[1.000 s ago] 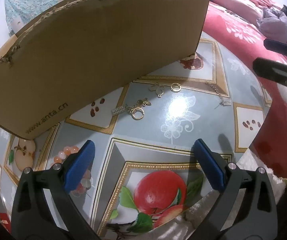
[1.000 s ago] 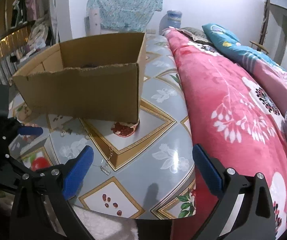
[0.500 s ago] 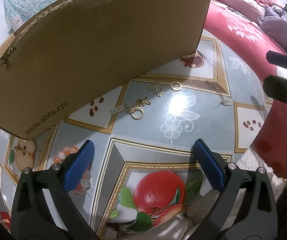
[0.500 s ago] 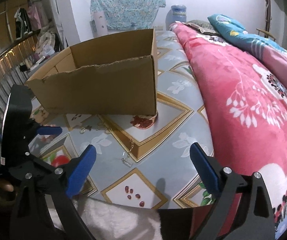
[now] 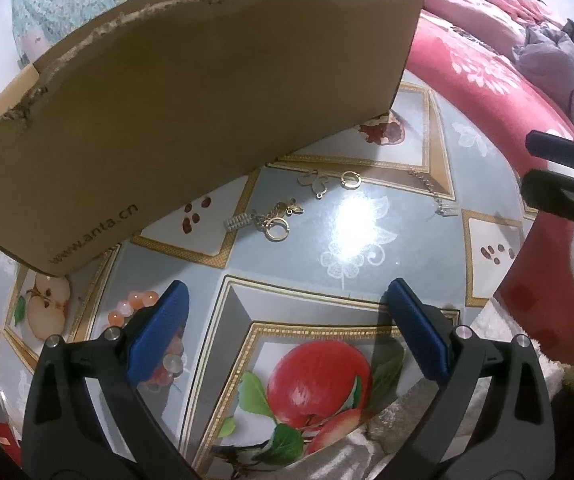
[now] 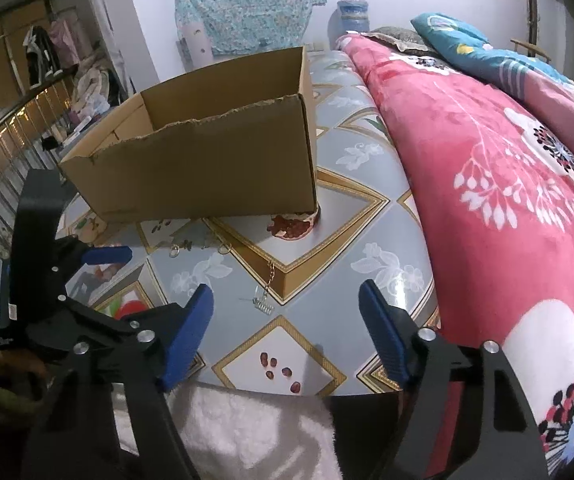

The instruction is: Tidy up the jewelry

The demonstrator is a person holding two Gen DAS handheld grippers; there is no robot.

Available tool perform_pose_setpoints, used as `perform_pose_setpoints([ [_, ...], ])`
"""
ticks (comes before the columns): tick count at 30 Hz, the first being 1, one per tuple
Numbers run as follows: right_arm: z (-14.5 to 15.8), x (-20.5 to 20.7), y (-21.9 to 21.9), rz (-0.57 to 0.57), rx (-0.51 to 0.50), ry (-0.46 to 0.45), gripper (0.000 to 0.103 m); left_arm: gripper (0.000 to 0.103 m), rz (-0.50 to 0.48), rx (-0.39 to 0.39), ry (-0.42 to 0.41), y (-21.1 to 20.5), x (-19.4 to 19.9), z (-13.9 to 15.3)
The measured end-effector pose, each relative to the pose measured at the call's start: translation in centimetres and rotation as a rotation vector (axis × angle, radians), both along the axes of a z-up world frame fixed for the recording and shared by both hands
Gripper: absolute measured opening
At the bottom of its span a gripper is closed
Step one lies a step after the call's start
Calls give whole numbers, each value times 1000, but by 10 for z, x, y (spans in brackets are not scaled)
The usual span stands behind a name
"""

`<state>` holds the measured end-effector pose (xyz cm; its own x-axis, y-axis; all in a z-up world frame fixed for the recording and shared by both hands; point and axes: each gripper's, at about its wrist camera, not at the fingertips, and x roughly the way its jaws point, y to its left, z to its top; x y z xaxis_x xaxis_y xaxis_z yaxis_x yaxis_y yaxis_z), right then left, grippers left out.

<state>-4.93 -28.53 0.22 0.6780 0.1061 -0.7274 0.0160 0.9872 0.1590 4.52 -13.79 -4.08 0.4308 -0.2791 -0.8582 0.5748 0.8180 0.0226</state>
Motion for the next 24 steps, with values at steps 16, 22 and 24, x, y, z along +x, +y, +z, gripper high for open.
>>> perform_pose_setpoints([
  [16,-32,21,28,156,-141,81,35,68,-16,-58,-21,19,-13,8],
  [22,-40,33,37,191,-182,99,25,55,-29,-94,-12,24,-10,10],
  [24,-40,35,39,208,-187,99,22,51,-36,-103,-12,25,-10,10],
])
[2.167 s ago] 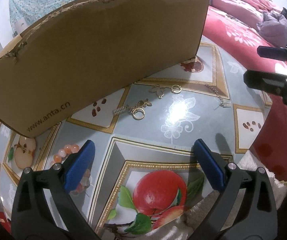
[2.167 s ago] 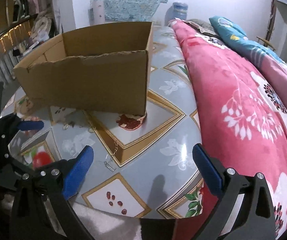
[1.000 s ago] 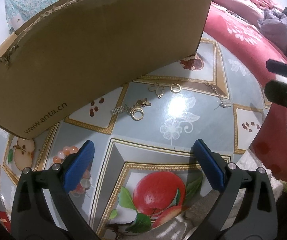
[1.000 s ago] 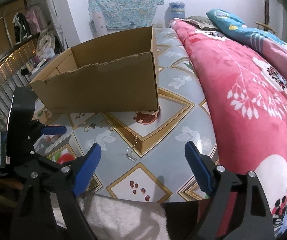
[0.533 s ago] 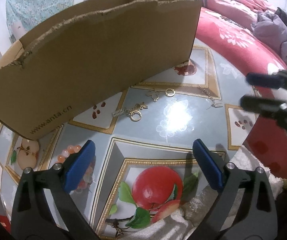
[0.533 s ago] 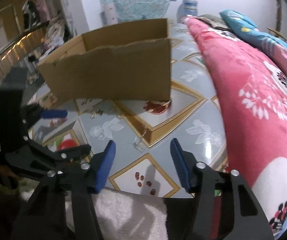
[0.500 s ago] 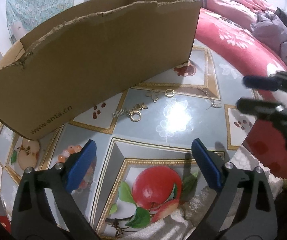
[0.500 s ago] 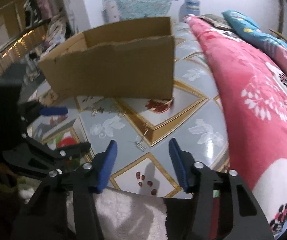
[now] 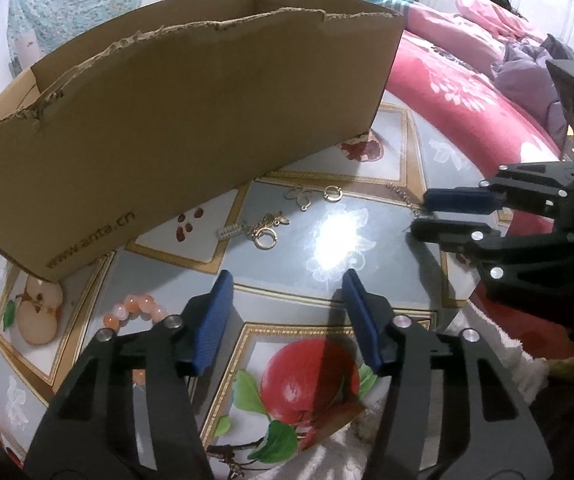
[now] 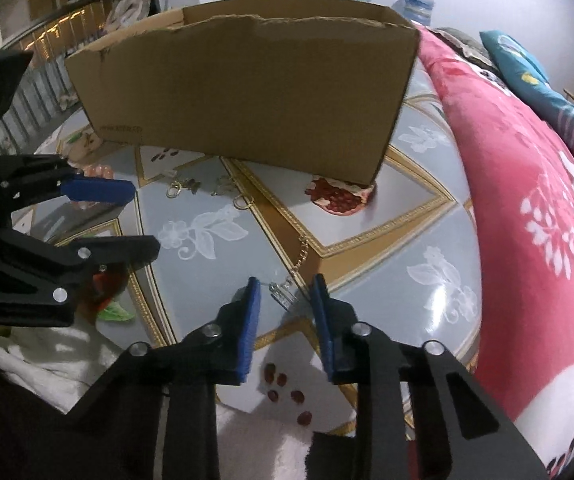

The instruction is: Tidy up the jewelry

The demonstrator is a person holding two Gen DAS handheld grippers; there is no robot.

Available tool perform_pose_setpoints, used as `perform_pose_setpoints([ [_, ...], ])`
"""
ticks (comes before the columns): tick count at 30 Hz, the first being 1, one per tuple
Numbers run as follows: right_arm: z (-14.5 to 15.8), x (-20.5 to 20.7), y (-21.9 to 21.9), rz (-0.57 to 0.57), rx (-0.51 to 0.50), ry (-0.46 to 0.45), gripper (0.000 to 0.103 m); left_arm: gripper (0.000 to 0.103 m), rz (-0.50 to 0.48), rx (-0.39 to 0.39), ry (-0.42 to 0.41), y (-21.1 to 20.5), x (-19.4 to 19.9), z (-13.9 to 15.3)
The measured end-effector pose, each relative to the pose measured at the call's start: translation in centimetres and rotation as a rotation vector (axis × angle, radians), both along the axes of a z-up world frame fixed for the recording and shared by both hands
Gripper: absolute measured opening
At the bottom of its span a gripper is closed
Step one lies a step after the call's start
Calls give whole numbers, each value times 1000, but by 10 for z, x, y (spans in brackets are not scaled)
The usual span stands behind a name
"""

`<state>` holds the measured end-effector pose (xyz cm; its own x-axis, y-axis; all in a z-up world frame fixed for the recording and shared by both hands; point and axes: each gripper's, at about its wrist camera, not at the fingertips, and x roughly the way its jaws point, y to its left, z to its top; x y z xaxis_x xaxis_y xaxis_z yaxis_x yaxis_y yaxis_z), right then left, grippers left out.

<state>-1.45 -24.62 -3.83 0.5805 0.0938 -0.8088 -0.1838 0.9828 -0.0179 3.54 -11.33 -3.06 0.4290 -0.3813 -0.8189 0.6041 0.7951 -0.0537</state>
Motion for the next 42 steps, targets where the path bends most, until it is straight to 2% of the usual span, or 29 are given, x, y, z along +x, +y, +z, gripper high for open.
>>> perform_pose_setpoints([
  [3,0,2,1,8,15,14,7,48,-6,-14,4,-1,1,1],
  [6,1,3,-4,-2,64,31,4,45,-9,-29,10,-1,3,2],
  [11,10,5,-17,-37,155,22,3,42,-8,-43,9,1,3,3],
  [19,35,4,-34,-82,280,-43,3,38,-20,-69,-3,1,3,10],
  [25,38,4,-31,-80,351,-45,3,31,-28,-46,-32,-2,0,12],
  [30,31,5,-27,-73,371,-19,3,22,-9,-26,-45,-2,3,12],
  [39,30,8,-27,-76,381,-7,4,20,24,53,-117,3,21,13],
  [42,29,9,-27,-78,385,-2,4,20,3,85,-123,3,27,10],
])
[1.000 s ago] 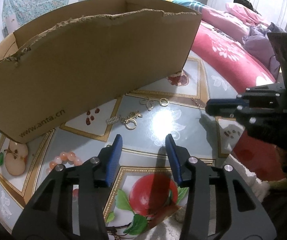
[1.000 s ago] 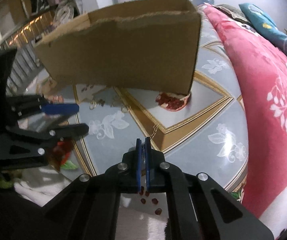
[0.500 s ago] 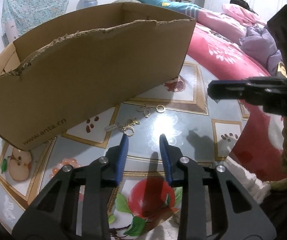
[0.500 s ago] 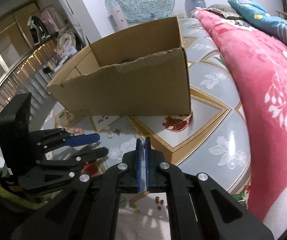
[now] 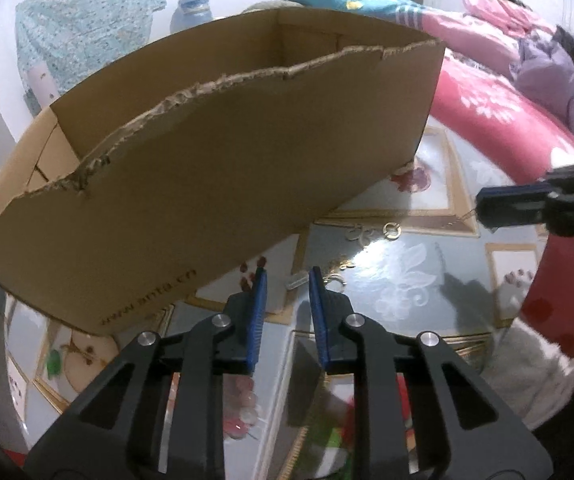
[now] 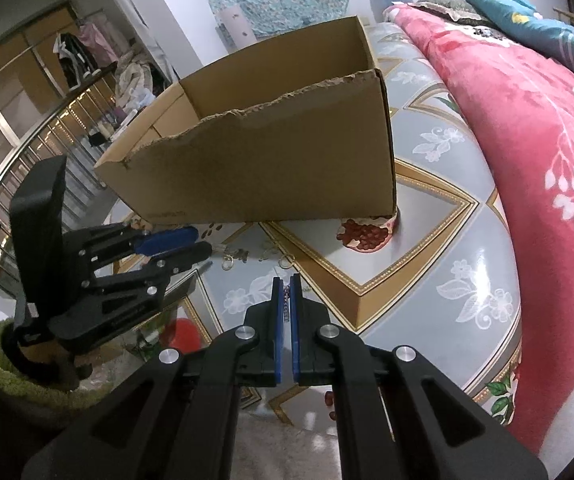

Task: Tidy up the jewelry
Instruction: 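Grasp the spring-clip earring with the left gripper, then carry the earrings over the box and open both grippers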

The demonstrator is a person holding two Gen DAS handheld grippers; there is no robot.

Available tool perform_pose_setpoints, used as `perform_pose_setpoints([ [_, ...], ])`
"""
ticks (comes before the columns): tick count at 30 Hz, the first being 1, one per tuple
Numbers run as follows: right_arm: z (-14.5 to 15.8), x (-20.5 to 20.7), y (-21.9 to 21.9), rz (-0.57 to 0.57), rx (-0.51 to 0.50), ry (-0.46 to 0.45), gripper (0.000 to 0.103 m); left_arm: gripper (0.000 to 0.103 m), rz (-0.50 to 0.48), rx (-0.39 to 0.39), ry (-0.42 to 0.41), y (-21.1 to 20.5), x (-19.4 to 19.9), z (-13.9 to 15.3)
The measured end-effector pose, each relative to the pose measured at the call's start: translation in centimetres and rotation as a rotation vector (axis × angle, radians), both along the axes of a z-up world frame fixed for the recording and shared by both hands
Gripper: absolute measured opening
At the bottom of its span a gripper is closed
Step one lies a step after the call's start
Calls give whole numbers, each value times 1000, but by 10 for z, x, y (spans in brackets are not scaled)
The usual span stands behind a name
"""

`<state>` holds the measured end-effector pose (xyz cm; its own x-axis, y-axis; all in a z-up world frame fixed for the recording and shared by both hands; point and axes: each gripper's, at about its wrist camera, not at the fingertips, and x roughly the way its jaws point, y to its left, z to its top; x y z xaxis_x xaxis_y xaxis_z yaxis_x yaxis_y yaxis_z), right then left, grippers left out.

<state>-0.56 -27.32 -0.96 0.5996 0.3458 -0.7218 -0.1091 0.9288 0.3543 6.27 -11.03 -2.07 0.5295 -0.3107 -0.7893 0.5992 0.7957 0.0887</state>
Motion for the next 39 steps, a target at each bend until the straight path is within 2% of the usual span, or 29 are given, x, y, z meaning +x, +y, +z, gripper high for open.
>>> perform_pose_setpoints([
  [4,-1,1,-1,-2,6,0,4,20,-47,43,10,-5,4,-8],
  [10,-2,3,-3,-10,17,1,4,20,-93,40,17,-10,9,-7],
  [13,-3,4,-4,-15,21,1,4,16,-116,28,37,-10,11,-8],
  [15,-3,6,-6,-22,27,1,4,8,-132,14,57,-10,12,-8],
  [18,-4,8,-8,-31,37,4,4,4,-150,14,61,-12,12,-9],
  [30,1,21,-12,-35,49,-6,4,4,-134,2,67,-12,6,-7],
  [35,10,23,-12,-19,47,-31,4,4,-104,-31,58,-3,-1,10],
  [39,29,19,-12,9,57,-86,4,4,-83,-70,26,7,-10,35],
])
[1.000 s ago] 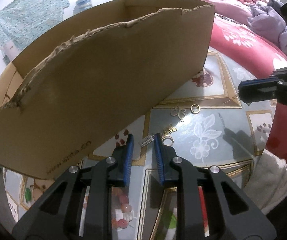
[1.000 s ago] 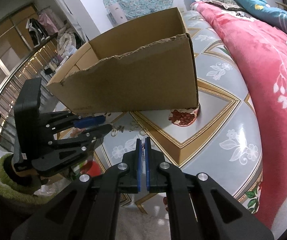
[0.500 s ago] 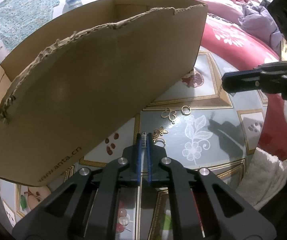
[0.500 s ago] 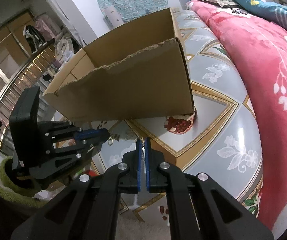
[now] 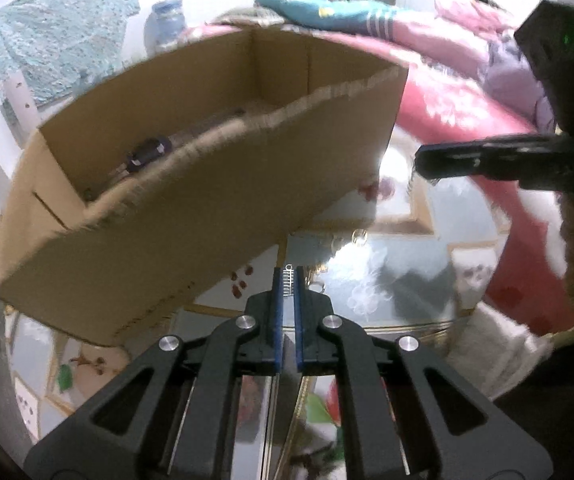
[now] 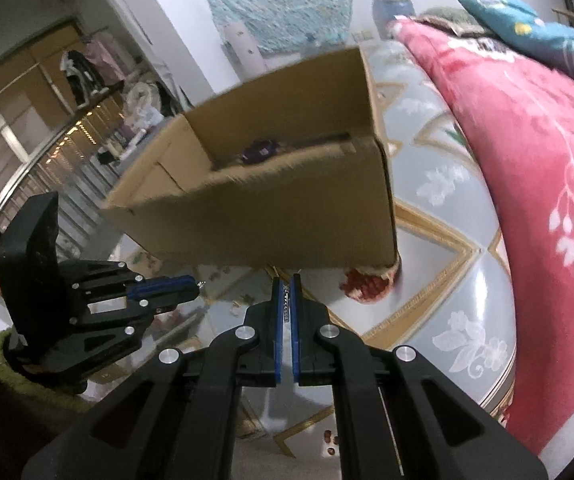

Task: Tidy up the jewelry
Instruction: 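Carry the earrings over the box and open both grippers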

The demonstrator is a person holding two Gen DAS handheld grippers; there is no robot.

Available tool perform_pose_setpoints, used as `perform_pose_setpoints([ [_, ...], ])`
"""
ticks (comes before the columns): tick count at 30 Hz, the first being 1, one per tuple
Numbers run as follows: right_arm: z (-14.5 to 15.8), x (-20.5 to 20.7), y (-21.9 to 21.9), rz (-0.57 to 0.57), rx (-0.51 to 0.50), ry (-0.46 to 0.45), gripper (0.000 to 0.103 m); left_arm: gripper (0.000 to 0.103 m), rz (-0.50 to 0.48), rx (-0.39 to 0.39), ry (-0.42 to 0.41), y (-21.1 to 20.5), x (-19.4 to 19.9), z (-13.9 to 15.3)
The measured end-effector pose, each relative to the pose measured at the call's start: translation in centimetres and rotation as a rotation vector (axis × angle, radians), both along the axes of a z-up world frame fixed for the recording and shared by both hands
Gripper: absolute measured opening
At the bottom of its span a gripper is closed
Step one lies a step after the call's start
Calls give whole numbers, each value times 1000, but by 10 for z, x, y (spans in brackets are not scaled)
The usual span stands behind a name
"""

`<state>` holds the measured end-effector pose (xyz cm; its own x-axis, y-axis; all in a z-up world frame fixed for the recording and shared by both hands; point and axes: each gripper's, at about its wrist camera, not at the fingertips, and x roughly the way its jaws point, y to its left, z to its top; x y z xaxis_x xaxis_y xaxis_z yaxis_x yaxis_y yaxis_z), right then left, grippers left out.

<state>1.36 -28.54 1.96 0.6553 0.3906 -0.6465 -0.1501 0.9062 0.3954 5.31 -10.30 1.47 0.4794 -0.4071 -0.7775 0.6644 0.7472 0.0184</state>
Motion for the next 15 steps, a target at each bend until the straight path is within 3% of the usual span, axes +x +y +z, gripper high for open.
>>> perform_pose_setpoints([
  [9,69,17,1,77,70,-192,4,4,37,-178,-119,21,6,83],
  [15,90,66,9,67,74,-222,4,4,83,-198,-91,9,51,87],
])
